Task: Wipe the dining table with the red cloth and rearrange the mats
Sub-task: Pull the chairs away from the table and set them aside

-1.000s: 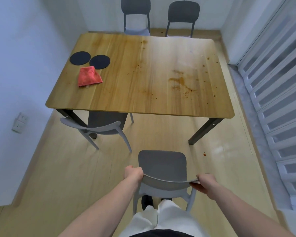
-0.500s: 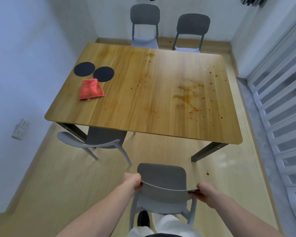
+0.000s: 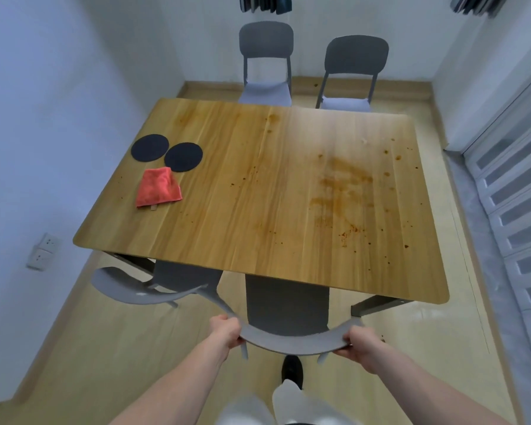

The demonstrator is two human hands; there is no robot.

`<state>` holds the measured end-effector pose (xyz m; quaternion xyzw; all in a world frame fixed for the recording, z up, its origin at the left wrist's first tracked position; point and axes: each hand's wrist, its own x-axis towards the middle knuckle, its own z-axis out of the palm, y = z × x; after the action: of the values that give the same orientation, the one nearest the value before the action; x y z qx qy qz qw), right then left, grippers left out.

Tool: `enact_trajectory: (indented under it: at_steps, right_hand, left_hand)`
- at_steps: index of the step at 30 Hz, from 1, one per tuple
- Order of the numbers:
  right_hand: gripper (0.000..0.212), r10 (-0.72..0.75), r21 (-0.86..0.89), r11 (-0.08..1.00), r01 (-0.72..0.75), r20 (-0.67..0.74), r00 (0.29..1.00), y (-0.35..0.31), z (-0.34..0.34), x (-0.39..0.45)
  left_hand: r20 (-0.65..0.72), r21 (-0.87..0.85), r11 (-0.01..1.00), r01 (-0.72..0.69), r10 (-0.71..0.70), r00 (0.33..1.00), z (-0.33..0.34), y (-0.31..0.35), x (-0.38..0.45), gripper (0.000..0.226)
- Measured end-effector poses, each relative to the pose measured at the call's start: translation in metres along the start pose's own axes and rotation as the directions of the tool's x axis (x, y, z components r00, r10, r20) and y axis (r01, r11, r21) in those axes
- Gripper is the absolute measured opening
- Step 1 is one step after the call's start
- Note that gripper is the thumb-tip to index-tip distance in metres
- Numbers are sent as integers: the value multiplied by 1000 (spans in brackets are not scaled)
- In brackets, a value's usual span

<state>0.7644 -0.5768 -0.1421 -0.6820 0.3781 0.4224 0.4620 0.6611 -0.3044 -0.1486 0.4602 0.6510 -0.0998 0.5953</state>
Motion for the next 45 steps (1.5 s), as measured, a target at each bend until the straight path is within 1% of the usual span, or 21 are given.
enact_trajectory:
  at_steps: [1, 4, 7, 12, 14, 17, 19, 21, 22, 23, 26, 27, 28, 31, 32, 33, 36, 38, 40, 43, 45]
  right_hand:
    - [17, 8, 18, 1000, -8, 8, 1000, -3, 1, 3]
    - [22, 30, 30, 999, -31, 13, 999, -9, 4, 12]
    - [25, 47, 38, 998, -48, 28, 998, -15, 8, 22]
    - [34, 102, 75, 992, -103, 15, 995, -24, 14, 41]
    - [37, 121, 74, 990, -121, 8, 993, -22, 15, 48]
    - [39, 120, 108, 987, -122, 19, 993, -22, 17, 54]
    - [38, 114, 119, 986, -114, 2, 993, -29, 20, 55]
    - [37, 109, 130, 986, -108, -3, 994, -38, 24, 57]
    - [37, 105, 133, 986, -104, -2, 994, -42, 27, 58]
    - [37, 98, 142, 985, -96, -5, 995, -46, 30, 59]
    - [36, 83, 201, 976, -83, 9, 997, -55, 40, 64]
    - [36, 76, 209, 975, -76, 9, 997, -56, 43, 66]
    - [37, 73, 218, 973, -72, 4, 997, -57, 45, 67]
    - [37, 65, 222, 973, -58, -25, 998, -54, 48, 65]
    - [38, 62, 216, 975, -55, -24, 998, -52, 48, 62]
    - [37, 57, 204, 978, -51, -21, 998, -49, 47, 59]
    - [33, 21, 120, 993, -19, -14, 1000, -42, 41, 44]
    - [27, -9, 17, 1000, 8, 6, 1000, -38, 37, 33]
    - [25, -41, -118, 992, 46, 47, 998, -35, 37, 23]
    - [24, -82, -362, 925, 120, 118, 990, -31, 45, 10]
    - [28, -96, -465, 871, 159, 155, 983, -30, 54, 1]
  left_hand:
    - [3, -12, 1000, 8, -8, 1000, 3, 2, 4, 55]
    - [-11, -1, 1000, 1, -1, 1000, 5, 8, 12, 52]
    - [9, 43, 999, 6, -6, 1000, 7, 17, 21, 57]
    - [-37, 130, 991, 35, -30, 999, 17, 28, 50, 50]
    - [-48, 146, 988, 59, -52, 997, 18, 28, 53, 52]
    - [-53, 155, 987, 35, -27, 998, 22, 24, 53, 55]
    - [-68, 133, 991, 24, -15, 998, 27, 31, 56, 46]
    - [-77, 110, 994, 13, -5, 997, 31, 40, 65, 25]
    - [-75, 113, 994, 0, 9, 997, 32, 45, 71, 20]
    - [-73, 128, 992, -17, 27, 997, 33, 52, 73, 22]
    - [-51, 201, 977, -77, 88, 995, 38, 66, 94, 56]
    - [-32, 214, 972, -91, 100, 994, 39, 70, 93, 62]
    - [-9, 236, 967, -95, 100, 995, 39, 73, 92, 63]
    - [56, 373, 919, -128, 116, 992, 33, 71, 79, 54]
    - [79, 389, 911, -134, 112, 991, 29, 69, 75, 54]
    - [104, 399, 908, -132, 98, 990, 25, 66, 70, 55]
    - [145, 446, 878, -174, 121, 982, 14, 55, 64, 61]
    - [184, 435, 879, -196, 126, 975, 6, 49, 55, 64]
    - [199, 422, 884, -202, 127, 972, -4, 44, 47, 61]
    - [144, 374, 908, -187, 142, 979, -26, 42, 44, 53]
    - [84, 348, 921, -174, 154, 985, -47, 45, 43, 54]
